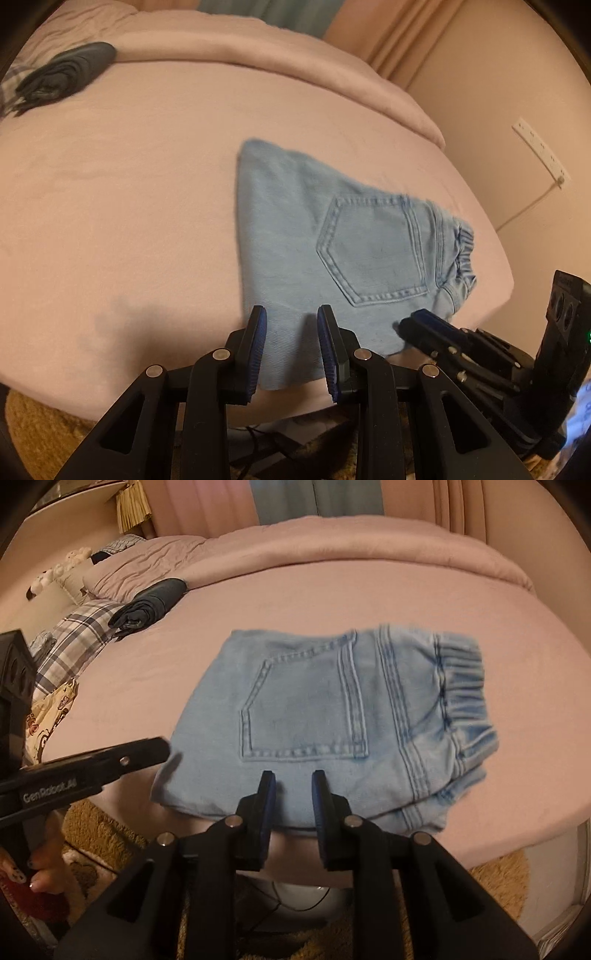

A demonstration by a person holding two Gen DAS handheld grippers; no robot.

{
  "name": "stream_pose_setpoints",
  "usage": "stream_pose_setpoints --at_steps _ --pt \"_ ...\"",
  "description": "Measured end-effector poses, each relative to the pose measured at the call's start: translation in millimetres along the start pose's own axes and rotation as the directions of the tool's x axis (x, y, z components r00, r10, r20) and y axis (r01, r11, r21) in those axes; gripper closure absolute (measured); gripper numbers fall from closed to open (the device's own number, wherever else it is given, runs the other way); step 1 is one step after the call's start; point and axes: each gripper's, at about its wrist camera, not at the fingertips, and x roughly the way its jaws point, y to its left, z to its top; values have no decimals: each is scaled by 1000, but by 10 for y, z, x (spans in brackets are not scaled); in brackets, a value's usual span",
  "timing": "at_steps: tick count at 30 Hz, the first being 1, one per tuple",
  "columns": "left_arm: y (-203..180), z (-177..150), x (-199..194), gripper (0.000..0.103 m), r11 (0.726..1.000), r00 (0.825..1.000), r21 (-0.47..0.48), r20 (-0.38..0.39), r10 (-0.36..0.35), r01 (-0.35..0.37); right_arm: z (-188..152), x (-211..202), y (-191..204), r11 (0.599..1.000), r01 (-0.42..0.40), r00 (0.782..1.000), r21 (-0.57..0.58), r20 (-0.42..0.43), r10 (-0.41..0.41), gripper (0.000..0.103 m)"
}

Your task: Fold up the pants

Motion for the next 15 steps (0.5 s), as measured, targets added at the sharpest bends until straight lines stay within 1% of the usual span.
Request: stream_pose_setpoints --at_steps 4,10,15 --pt "-42 -69 94 76 999 999 22 -5 37 -36 -95 58 27 1000 15 1000 -10 -18 -15 84" --pt "6 -158 125 75 998 998 11 -19 54 -54 -134 52 -54 999 -30 999 35 -21 31 84" --pt "26 -205 117 74 999 999 -5 -7 51 -51 -151 54 -29 999 -27 999 26 -23 27 83"
